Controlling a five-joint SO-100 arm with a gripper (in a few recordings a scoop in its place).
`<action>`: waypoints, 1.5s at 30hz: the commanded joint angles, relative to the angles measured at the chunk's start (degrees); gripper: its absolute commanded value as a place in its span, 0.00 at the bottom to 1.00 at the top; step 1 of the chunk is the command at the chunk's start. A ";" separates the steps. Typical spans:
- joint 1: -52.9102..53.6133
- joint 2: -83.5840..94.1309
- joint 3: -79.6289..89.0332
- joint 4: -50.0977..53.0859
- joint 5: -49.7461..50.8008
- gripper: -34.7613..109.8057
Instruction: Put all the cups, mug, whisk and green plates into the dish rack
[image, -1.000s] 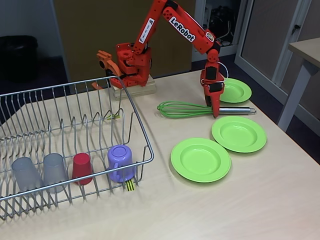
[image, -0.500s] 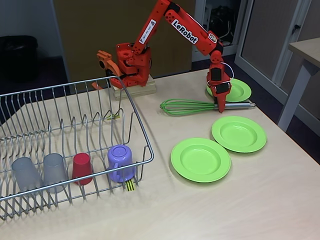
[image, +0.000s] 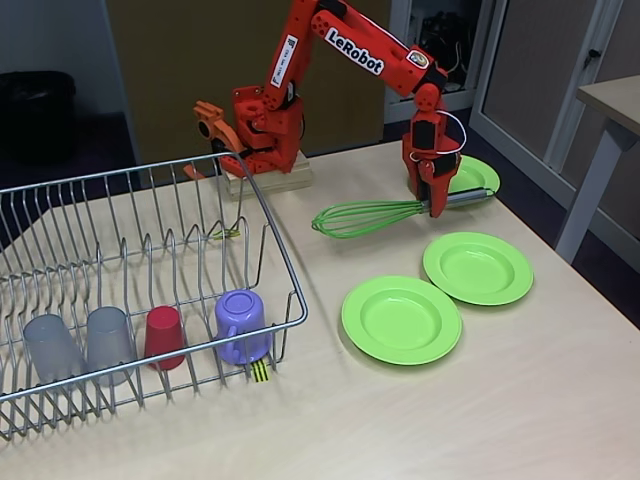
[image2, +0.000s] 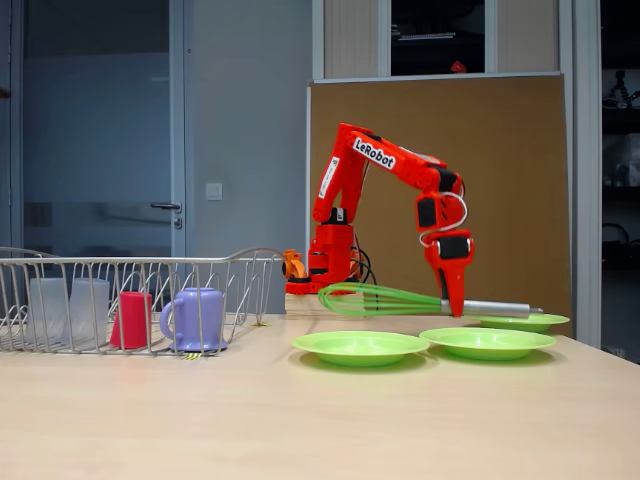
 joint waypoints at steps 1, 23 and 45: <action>2.90 8.53 -3.60 8.53 -7.29 0.24; 63.37 36.39 -17.31 37.62 -75.32 0.24; 91.14 1.58 -29.71 20.39 -87.80 0.24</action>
